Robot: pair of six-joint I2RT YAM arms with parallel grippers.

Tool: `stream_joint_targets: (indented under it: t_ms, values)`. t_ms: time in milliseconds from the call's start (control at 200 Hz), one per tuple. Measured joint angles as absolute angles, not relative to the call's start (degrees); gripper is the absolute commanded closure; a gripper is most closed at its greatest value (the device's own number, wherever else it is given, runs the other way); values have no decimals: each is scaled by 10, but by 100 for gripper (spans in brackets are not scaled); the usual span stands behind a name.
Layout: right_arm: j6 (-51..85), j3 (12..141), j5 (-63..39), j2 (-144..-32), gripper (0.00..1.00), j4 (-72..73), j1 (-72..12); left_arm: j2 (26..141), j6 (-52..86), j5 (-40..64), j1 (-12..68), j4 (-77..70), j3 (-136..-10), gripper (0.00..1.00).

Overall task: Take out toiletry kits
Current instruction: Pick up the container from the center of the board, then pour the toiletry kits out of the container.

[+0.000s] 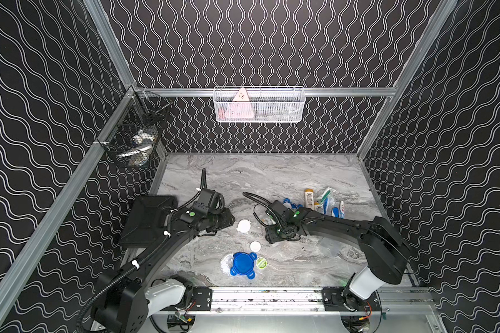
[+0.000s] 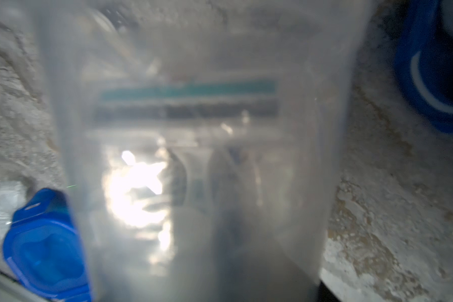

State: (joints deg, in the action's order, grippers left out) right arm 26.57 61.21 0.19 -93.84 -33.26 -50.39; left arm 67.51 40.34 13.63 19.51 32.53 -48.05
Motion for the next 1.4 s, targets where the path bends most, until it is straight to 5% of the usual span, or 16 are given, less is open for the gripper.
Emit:
stream_joint_targets:
  t_ms: [425, 720, 1401]
  values:
    - [278, 761, -153, -959, 44, -518, -502, 673, 435, 169, 181, 278, -441, 47]
    - [294, 834, -265, -1110, 46, -528, -487, 630, 480, 132, 130, 298, -399, 45]
    - [526, 868, -479, -1119, 37, -447, -473, 649, 480, 142, 119, 297, -407, 45]
